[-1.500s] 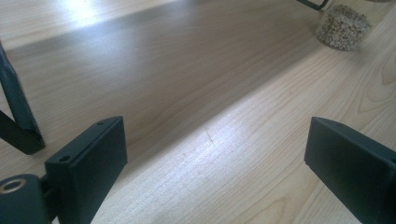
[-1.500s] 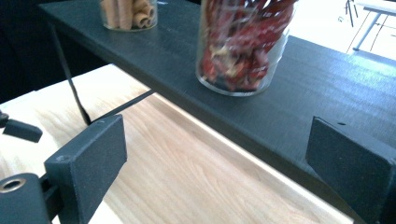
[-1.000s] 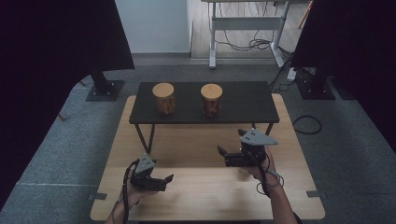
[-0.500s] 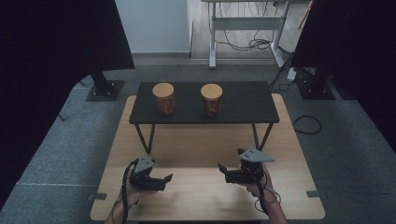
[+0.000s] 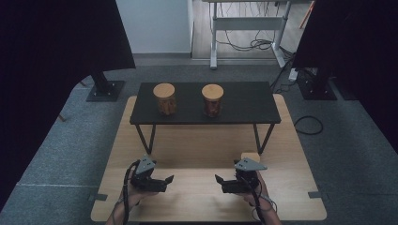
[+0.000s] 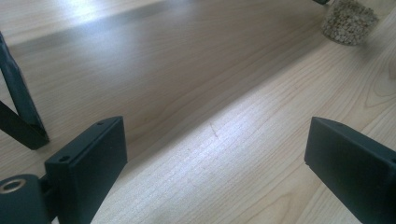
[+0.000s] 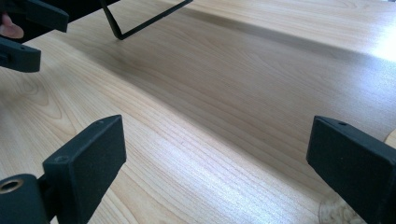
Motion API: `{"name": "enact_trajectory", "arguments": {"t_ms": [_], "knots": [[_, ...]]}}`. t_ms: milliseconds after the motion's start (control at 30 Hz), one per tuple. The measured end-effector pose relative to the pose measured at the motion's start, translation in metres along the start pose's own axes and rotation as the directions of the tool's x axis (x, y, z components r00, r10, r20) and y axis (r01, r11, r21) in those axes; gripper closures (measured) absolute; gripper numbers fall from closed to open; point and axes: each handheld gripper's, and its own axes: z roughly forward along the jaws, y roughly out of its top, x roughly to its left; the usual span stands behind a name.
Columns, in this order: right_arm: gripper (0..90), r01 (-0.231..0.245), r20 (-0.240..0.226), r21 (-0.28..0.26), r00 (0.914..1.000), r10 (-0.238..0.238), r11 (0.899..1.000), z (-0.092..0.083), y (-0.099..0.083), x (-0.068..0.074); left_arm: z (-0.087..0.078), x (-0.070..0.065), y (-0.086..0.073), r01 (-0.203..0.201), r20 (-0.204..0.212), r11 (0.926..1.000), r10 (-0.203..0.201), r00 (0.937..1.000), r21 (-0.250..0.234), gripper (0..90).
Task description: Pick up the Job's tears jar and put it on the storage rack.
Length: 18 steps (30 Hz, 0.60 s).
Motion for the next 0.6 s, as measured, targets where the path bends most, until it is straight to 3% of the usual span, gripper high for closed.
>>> {"name": "enact_trajectory", "arguments": {"t_ms": [600], "knots": [[4.3, -0.018, 0.012, 0.002, 0.9998, 0.018, 1.000, -0.0027, -0.0014, -0.0007, 0.0011, -0.0005, 0.0000, 0.002, 0.001, 1.0000, -0.002, 1.0000, 0.003, 5.3]]}}
